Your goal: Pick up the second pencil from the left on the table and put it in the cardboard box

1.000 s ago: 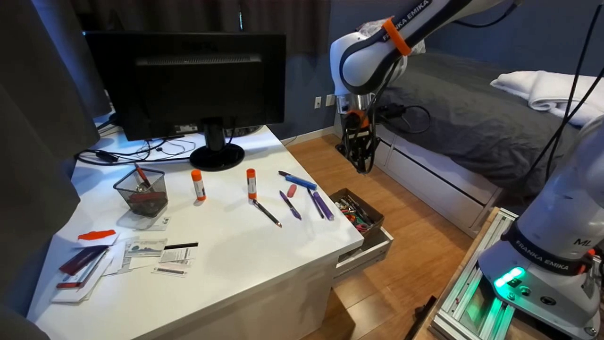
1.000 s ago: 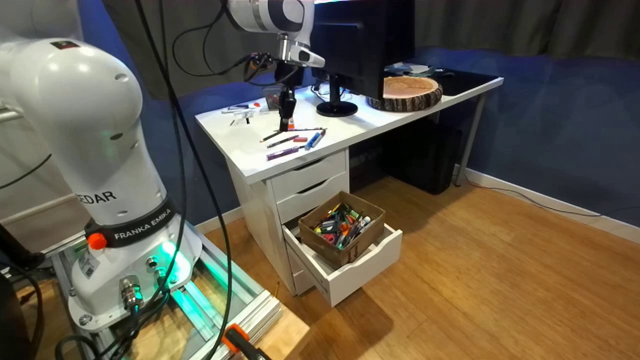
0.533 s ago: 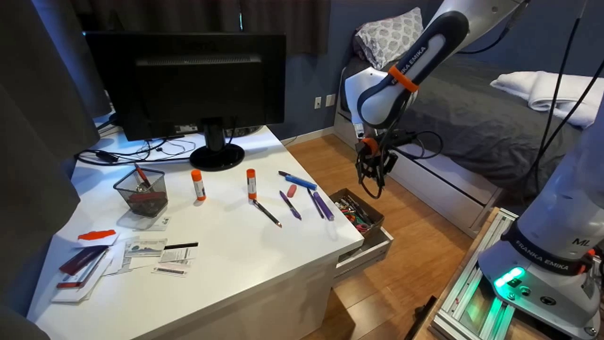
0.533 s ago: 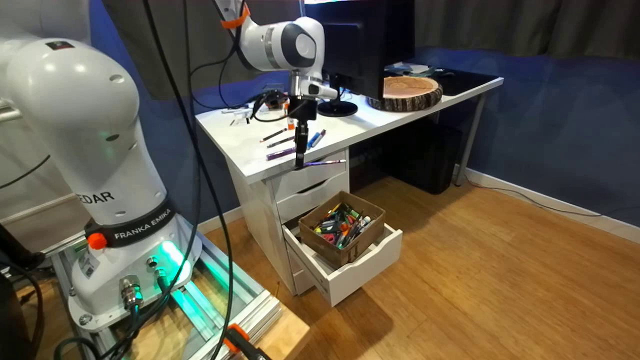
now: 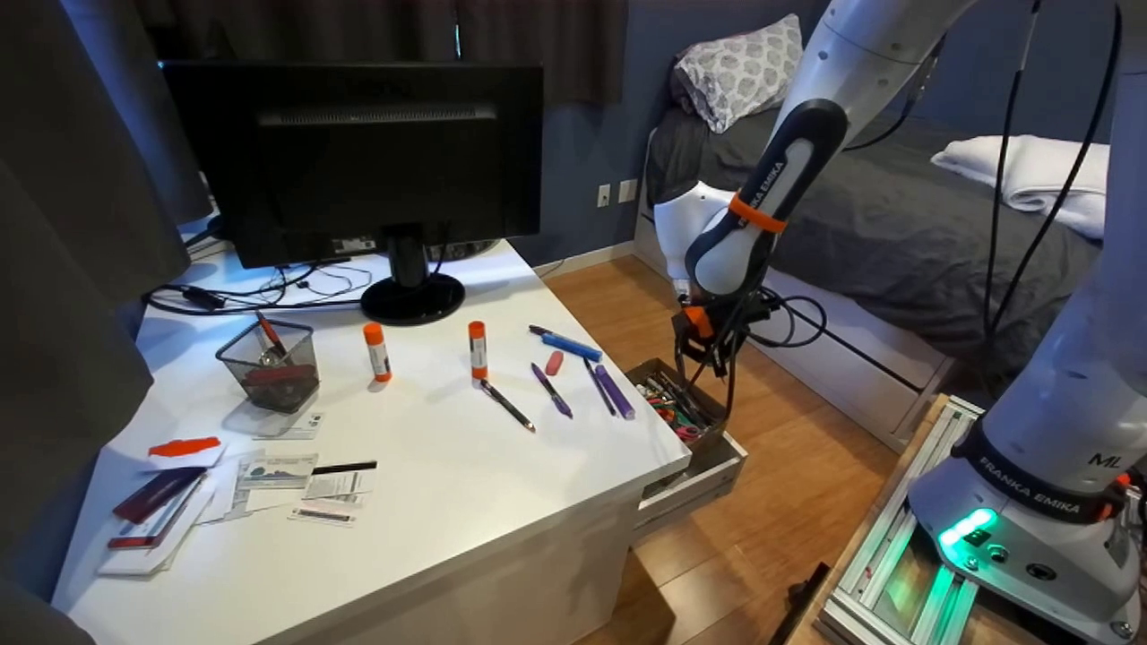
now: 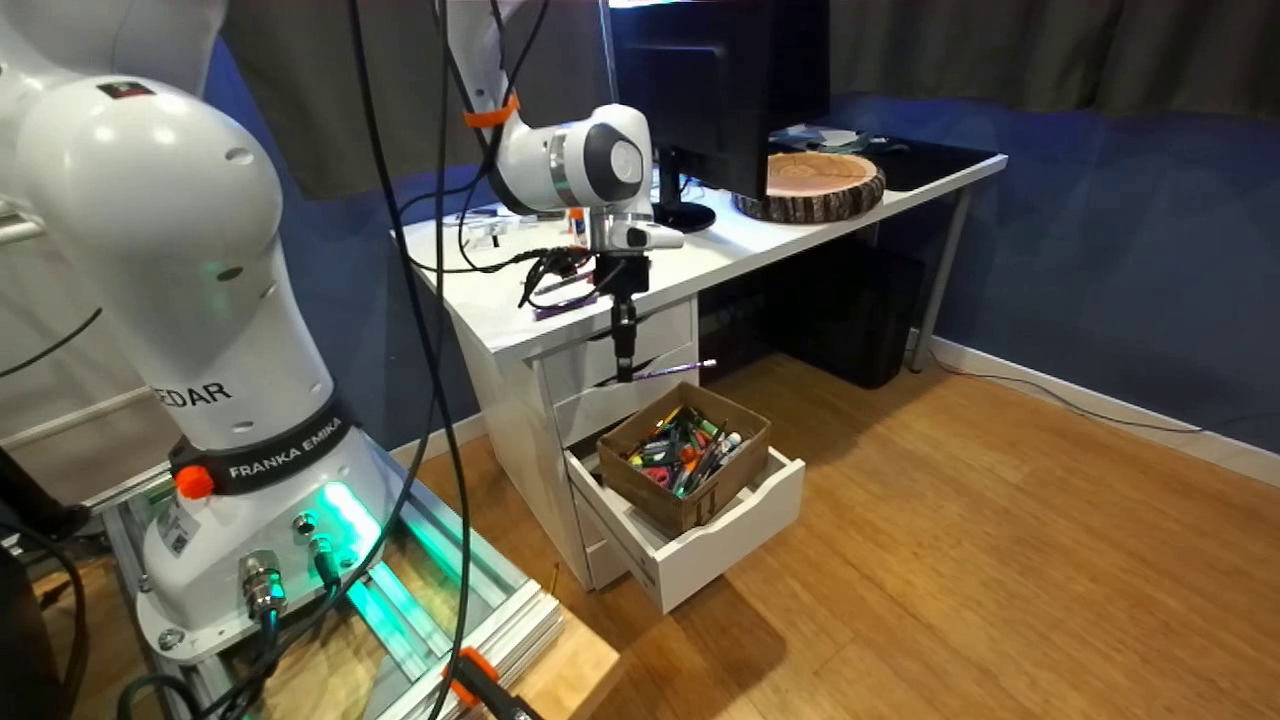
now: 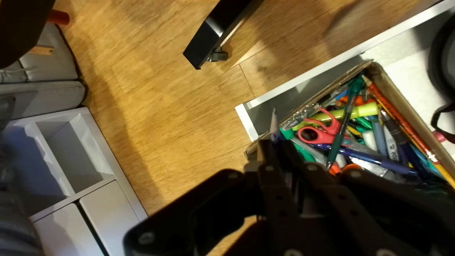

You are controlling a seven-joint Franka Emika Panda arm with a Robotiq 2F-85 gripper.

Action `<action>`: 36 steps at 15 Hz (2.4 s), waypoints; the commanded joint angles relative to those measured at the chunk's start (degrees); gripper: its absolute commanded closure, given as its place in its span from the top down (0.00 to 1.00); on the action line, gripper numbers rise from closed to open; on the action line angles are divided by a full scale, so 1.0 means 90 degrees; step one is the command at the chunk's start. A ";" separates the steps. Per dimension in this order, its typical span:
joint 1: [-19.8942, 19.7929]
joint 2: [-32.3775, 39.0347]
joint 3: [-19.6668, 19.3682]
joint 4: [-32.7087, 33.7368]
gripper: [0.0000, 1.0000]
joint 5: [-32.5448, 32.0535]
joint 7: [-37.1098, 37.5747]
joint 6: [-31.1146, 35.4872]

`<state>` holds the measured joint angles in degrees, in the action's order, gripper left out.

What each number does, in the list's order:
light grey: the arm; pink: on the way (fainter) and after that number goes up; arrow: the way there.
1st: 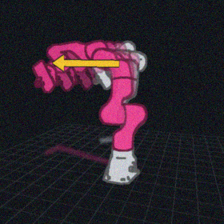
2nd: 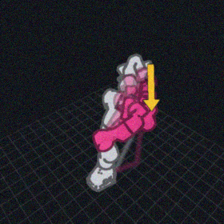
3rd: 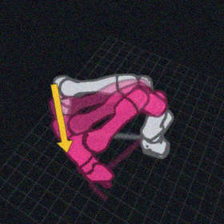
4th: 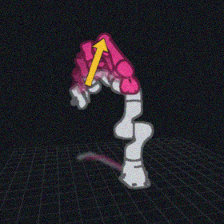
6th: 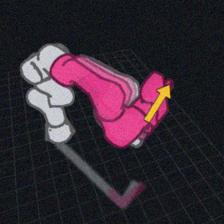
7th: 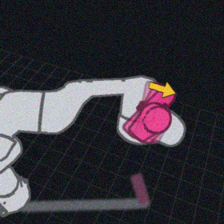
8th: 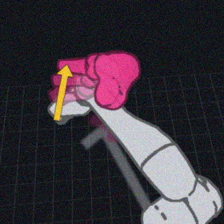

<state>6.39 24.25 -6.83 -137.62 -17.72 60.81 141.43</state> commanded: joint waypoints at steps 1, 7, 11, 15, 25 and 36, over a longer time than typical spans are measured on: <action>0.0113 0.0007 -0.0099 0.0025 0.02 0.0077 -0.0055 -0.0002; -0.0031 0.1043 -0.0197 0.0541 0.02 -0.0076 -0.1231 0.0697; 0.0037 0.1701 -0.0222 0.0839 0.02 0.0132 -0.2225 0.1420; 0.0243 0.2309 -0.0223 0.1177 0.02 0.0334 -0.2988 0.1965; 0.0543 0.2741 -0.0173 0.1617 0.56 0.1264 -0.4095 0.2123; -0.0208 0.0378 0.0267 0.0241 1.00 0.1985 -0.5114 0.2047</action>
<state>6.85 36.35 -6.01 -128.48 -1.99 18.48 159.89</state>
